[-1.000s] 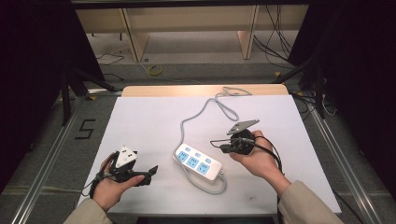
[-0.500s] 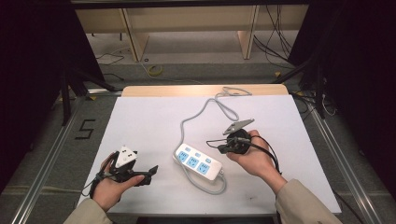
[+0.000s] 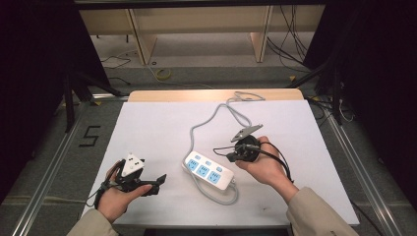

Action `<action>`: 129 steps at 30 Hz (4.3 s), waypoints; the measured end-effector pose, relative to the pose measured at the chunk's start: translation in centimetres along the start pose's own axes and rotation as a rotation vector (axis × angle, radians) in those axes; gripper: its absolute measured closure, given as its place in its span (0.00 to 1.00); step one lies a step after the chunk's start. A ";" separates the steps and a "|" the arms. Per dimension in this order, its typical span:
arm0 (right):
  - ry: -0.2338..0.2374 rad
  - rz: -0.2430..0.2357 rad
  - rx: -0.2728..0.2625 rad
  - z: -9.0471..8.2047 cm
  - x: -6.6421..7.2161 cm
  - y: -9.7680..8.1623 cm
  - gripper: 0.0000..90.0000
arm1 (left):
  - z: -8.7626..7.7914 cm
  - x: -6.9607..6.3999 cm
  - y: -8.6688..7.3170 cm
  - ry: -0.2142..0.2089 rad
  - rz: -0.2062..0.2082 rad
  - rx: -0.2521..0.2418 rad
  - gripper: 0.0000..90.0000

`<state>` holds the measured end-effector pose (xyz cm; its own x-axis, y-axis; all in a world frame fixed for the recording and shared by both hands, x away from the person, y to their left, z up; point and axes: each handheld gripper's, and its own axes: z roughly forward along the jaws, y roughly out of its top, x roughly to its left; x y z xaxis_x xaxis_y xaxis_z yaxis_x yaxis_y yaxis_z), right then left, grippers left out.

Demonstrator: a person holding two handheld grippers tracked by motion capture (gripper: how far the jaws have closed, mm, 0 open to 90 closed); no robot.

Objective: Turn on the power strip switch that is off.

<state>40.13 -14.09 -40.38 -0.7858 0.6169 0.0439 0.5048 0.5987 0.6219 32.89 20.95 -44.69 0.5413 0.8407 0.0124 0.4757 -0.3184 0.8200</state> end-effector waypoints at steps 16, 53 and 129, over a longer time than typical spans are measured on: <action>0.018 -0.019 0.035 0.6 0.2 0.5 1.00 | 0.0 0.0 0.0 0.000 -0.001 -0.001 0.08; 0.028 -0.035 0.102 2.0 0.7 1.5 1.00 | 0.0 0.0 0.0 -0.001 -0.003 -0.001 0.09; 0.036 -0.089 0.228 5.9 1.8 2.0 1.00 | 0.1 0.0 0.0 -0.003 -0.003 0.003 0.10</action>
<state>41.84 -8.76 -43.69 -0.8410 0.5403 0.0270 0.4973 0.7524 0.4320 32.93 20.88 -44.71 0.5419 0.8404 0.0085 0.4795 -0.3174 0.8181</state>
